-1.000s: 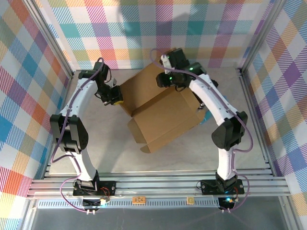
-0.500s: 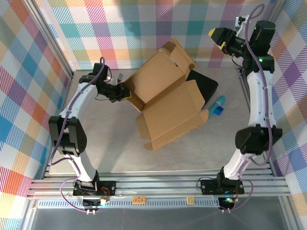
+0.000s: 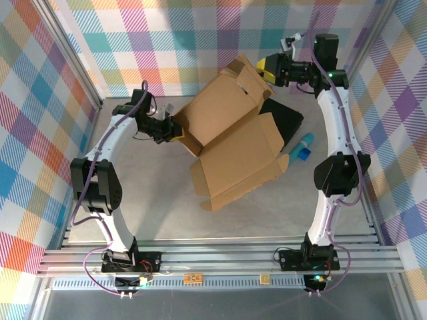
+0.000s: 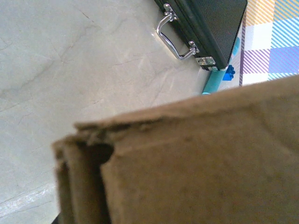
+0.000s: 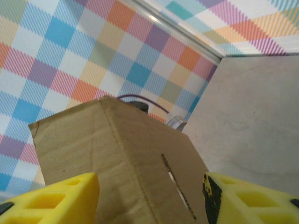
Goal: Fold the paper box
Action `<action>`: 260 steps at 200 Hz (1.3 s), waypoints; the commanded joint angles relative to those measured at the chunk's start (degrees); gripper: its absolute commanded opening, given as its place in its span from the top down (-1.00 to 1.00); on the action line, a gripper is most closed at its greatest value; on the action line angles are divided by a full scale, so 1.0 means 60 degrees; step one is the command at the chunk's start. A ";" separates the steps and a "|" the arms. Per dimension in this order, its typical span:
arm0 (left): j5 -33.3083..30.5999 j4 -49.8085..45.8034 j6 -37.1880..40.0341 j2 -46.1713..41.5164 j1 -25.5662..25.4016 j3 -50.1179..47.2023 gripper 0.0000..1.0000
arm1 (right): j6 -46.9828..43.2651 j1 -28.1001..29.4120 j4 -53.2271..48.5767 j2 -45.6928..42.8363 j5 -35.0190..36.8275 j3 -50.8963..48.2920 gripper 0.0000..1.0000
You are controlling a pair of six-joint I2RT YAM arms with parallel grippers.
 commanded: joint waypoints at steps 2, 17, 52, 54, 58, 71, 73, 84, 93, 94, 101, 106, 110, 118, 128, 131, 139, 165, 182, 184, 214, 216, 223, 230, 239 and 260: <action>0.0351 -0.0394 0.0267 0.0105 0.0062 0.0393 1.00 | -0.0964 0.0244 -0.0682 -0.0072 -0.0329 0.0441 -0.22; 0.0347 -0.0466 0.0261 0.0138 0.0076 0.0472 1.00 | -0.1295 0.0302 -0.1004 -0.0059 -0.0197 0.0461 -0.22; 0.0340 -0.0451 0.0174 0.0138 0.0072 0.0447 1.00 | -0.2216 0.0469 -0.1822 -0.0171 0.0280 0.0481 -0.20; 0.0337 -0.0444 0.0172 0.0138 0.0075 0.0447 1.00 | -0.2281 0.0492 -0.1886 -0.0184 0.0323 0.0483 -0.20; 0.0335 -0.0461 0.0165 0.0149 0.0062 0.0465 1.00 | -0.2429 0.0537 -0.2027 -0.0199 0.0421 0.0520 -0.20; 0.0313 -0.0516 0.0172 0.0193 0.0063 0.0516 1.00 | -0.2830 0.0677 -0.2379 -0.0258 0.0728 0.0622 -0.20; 0.0323 -0.0522 0.0172 0.0188 0.0069 0.0526 1.00 | -0.2878 0.0694 -0.2424 -0.0272 0.0794 0.0621 -0.20; 0.0310 -0.0566 0.0172 0.0224 0.0054 0.0589 1.00 | -0.3182 0.0793 -0.2671 -0.0342 0.1126 0.0671 -0.20; 0.0299 -0.0597 0.0172 0.0240 0.0060 0.0641 1.00 | -0.3409 0.0860 -0.2869 -0.0386 0.1391 0.0718 -0.21; 0.0288 -0.0597 0.0172 0.0233 0.0068 0.0639 1.00 | -0.3435 0.0870 -0.2893 -0.0390 0.1431 0.0728 -0.21; 0.0280 -0.0597 0.0172 0.0229 0.0058 0.0650 1.00 | -0.3582 0.0914 -0.3048 -0.0401 0.1630 0.0790 -0.21; 0.0292 -0.0610 0.0172 0.0232 0.0069 0.0666 1.00 | -0.3689 0.0944 -0.3137 -0.0421 0.1743 0.0810 -0.21; 0.0273 -0.0612 0.0172 0.0233 0.0063 0.0679 1.00 | -0.3753 0.0963 -0.3196 -0.0434 0.1844 0.0832 -0.21; 0.0264 -0.0632 0.0157 0.0231 0.0052 0.0695 1.00 | -0.3888 0.1022 -0.3302 -0.0459 0.2027 0.0846 -0.21; 0.0235 -0.0656 0.0157 0.0248 0.0061 0.0718 1.00 | -0.4039 0.1104 -0.3416 -0.0485 0.2216 0.0904 -0.21; 0.0210 -0.0669 0.0150 0.0242 0.0060 0.0724 1.00 | -0.4076 0.1135 -0.3458 -0.0482 0.2272 0.0923 -0.21; 0.0178 -0.0696 0.0157 0.0241 0.0060 0.0740 1.00 | -0.4207 0.1225 -0.3551 -0.0496 0.2438 0.0978 -0.21; 0.0157 -0.0726 0.0157 0.0197 0.0062 0.0740 1.00 | -0.4644 0.1536 -0.3914 -0.0581 0.3334 0.1103 -0.23; 0.0149 -0.0746 0.0157 0.0173 0.0062 0.0725 1.00 | -0.4911 0.1717 -0.4091 -0.0641 0.4049 0.1182 -0.24; 0.0158 -0.0745 0.0157 0.0158 0.0051 0.0725 1.00 | -0.4940 0.1734 -0.4108 -0.0653 0.4137 0.1189 -0.24; 0.0123 -0.0758 0.0172 0.0083 0.0051 0.0711 1.00 | -0.5332 0.2052 -0.4389 -0.0679 0.5473 0.1326 -0.23; 0.0118 -0.0755 0.0172 0.0080 0.0052 0.0711 1.00 | -0.5360 0.2077 -0.4406 -0.0678 0.5569 0.1335 -0.23; 0.0108 -0.0766 0.0172 0.0049 0.0060 0.0697 1.00 | -0.5447 0.2181 -0.4467 -0.0672 0.5909 0.1364 -0.22; 0.0102 -0.0777 0.0185 0.0031 0.0059 0.0696 1.00 | -0.5519 0.2285 -0.4519 -0.0672 0.6270 0.1395 -0.22; 0.0080 -0.0784 0.0187 0.0010 0.0051 0.0696 1.00 | -0.5632 0.2422 -0.4555 -0.0672 0.6731 0.1426 -0.22; 0.0062 -0.0817 0.0222 -0.0039 0.0059 0.0667 1.00 | -0.5807 0.2738 -0.4542 -0.0699 0.7767 0.1433 -0.22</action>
